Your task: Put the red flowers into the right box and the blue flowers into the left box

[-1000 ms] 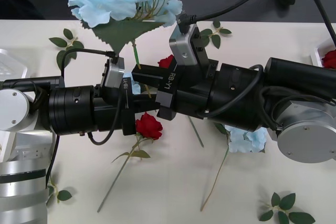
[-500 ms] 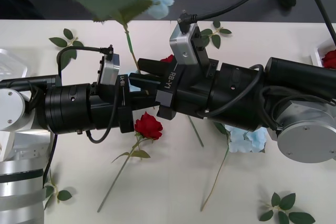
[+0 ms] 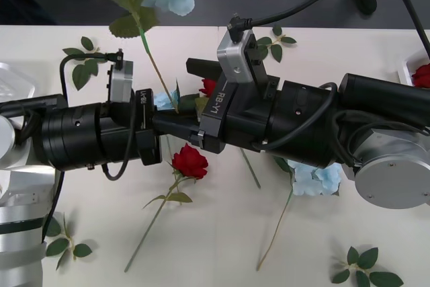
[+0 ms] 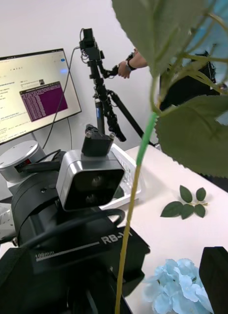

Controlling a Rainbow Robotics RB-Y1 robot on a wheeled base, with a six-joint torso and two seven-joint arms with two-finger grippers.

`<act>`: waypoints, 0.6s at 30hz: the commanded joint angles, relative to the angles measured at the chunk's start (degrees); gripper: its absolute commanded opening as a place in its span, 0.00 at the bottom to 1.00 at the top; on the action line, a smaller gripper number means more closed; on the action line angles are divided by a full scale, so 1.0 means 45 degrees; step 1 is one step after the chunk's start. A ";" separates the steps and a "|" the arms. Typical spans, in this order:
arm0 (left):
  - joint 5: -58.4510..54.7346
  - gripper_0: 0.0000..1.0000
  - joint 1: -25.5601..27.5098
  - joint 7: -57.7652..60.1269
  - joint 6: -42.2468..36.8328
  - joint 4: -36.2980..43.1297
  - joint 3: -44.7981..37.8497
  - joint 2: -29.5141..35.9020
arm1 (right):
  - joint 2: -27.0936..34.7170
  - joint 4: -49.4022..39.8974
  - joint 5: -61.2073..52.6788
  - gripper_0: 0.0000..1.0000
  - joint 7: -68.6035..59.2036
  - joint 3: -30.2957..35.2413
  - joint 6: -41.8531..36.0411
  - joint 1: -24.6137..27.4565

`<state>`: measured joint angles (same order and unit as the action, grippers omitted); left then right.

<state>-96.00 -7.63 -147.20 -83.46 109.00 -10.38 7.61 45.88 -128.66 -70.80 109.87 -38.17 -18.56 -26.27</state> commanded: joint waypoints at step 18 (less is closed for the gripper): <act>-0.1674 0.00 0.3278 0.3161 0.1359 0.0621 -0.4509 0.4658 | 0.0800 -0.0158 -0.3036 1.00 0.0252 0.2643 -0.3493 -0.0099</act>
<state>-102.66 4.82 -138.19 -79.17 109.34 -29.51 24.41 49.44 -128.49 -81.91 109.87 -33.47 -29.63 -26.26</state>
